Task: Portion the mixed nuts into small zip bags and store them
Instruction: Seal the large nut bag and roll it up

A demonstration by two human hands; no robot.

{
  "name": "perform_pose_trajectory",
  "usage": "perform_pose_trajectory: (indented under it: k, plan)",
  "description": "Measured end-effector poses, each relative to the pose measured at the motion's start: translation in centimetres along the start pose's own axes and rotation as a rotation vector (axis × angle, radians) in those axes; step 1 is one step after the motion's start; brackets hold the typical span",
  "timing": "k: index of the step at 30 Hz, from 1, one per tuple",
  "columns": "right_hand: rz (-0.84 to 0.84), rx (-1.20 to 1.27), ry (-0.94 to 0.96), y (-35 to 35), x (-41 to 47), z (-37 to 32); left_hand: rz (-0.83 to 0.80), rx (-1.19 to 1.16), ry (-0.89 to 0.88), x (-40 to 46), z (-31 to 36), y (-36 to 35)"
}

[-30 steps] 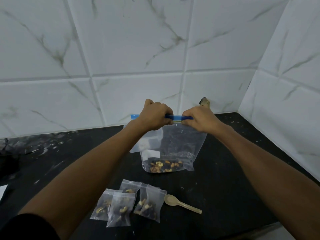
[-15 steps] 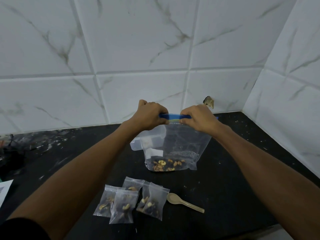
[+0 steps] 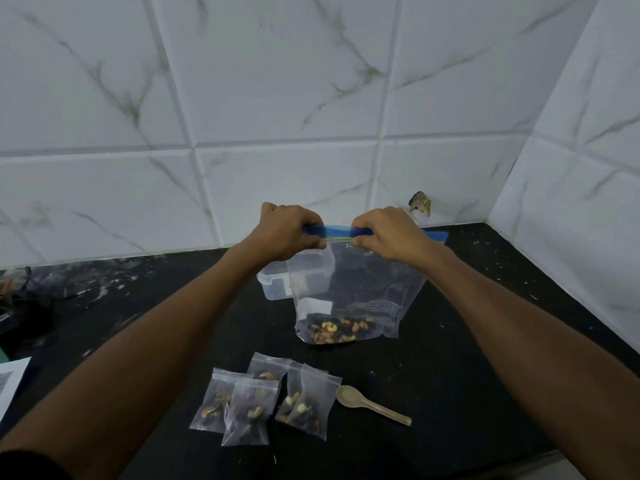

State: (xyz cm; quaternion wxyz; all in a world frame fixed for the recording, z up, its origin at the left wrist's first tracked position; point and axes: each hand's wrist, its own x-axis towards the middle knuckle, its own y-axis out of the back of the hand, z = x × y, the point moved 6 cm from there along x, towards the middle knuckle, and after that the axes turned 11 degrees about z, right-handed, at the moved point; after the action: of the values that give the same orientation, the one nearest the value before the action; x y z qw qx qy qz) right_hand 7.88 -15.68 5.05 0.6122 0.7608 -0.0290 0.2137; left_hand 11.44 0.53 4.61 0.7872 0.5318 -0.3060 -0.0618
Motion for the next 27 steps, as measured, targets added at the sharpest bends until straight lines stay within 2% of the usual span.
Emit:
perform_pose_trajectory:
  k: [6,12,17,23,27]
  plan:
    - [-0.064,0.022,-0.086,-0.2,-0.3,0.8,0.019,-0.139,0.178,-1.4,-3.2,0.2]
    - [-0.02,0.098,-0.01,-0.5,0.7,-2.1,0.031,-0.307,0.179,-1.5,-1.7,-0.1]
    - [-0.024,0.107,-0.044,-0.7,0.7,-1.7,0.041,-0.58,0.251,-2.6,-2.1,-0.3]
    - [-0.067,0.138,-0.033,-0.9,1.0,-2.7,0.11,-0.555,0.238,-2.8,-2.2,-0.6]
    - [-0.026,0.122,-0.034,-1.0,1.2,-2.5,0.076,-0.63,0.228,-3.0,-2.0,-1.1]
